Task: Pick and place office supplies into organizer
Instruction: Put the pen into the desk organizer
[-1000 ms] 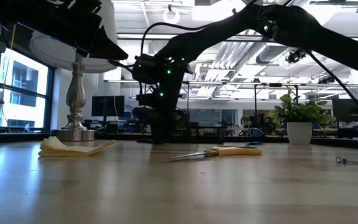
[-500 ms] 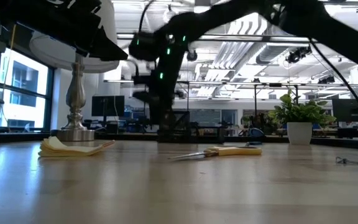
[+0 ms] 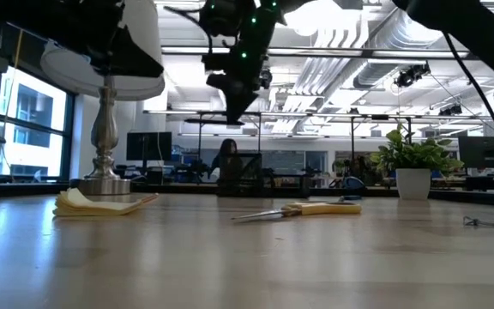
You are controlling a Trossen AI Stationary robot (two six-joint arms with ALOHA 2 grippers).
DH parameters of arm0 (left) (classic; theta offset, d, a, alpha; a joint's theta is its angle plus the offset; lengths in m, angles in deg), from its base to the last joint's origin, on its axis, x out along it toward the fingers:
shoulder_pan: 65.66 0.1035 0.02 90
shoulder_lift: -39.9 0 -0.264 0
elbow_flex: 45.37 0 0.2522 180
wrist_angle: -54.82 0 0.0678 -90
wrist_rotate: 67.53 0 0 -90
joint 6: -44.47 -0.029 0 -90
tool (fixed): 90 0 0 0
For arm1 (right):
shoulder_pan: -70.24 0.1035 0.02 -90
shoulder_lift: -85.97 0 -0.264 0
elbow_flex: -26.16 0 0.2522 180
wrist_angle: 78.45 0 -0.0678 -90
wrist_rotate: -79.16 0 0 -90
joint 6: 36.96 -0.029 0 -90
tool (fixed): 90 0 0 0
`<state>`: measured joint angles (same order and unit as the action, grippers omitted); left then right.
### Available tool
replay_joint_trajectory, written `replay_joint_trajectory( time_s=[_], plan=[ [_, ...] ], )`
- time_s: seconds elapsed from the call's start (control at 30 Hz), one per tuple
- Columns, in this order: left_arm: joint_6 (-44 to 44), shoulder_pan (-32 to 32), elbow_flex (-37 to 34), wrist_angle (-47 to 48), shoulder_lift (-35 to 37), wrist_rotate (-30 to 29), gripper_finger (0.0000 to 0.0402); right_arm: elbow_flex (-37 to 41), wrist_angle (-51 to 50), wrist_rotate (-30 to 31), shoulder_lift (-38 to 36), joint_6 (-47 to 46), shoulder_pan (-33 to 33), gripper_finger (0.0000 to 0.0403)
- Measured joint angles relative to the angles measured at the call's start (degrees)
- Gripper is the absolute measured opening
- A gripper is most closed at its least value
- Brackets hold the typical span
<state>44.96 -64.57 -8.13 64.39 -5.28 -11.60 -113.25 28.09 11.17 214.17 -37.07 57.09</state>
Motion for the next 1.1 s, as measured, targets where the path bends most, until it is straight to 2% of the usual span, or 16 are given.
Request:
replay_joint_trajectory(
  time_s=[0.17, 0.33, 0.57, 0.7, 0.9, 1.1],
  plan=[
    [-1.4, 0.0, 0.0, 1.2, 3.5, -1.8, 0.0163, 2.4, 0.7, -0.6, -2.9, 0.1, -0.1, 0.0007],
    [0.9, 0.0, 0.0, 4.2, 5.9, -0.7, 0.0163, 12.7, 6.4, -1.3, -8.4, 0.1, -0.1, 0.0006],
    [2.9, 0.0, -1.8, 3.3, 6.2, 0.5, 0.0163, 36.3, 30.6, -9.7, -21.9, -1.3, -0.3, 0.0007],
    [2.7, 0.0, -1.8, -1.4, 5.9, 1.5, 0.0163, 47.5, 44.5, -15.0, -26.8, -1.4, -0.3, 0.0004],
    [1.5, 0.0, -1.9, -9.7, 3.4, 5.2, 0.0163, 59.9, 62.0, -19.1, -31.0, -1.4, -0.2, 0.0006],
    [-0.6, 0.1, -1.8, -20.1, -4.3, 5.5, 0.0163, 70.3, 81.6, -26.2, -34.1, -2.3, -0.2, 0.0004]
  ],
)
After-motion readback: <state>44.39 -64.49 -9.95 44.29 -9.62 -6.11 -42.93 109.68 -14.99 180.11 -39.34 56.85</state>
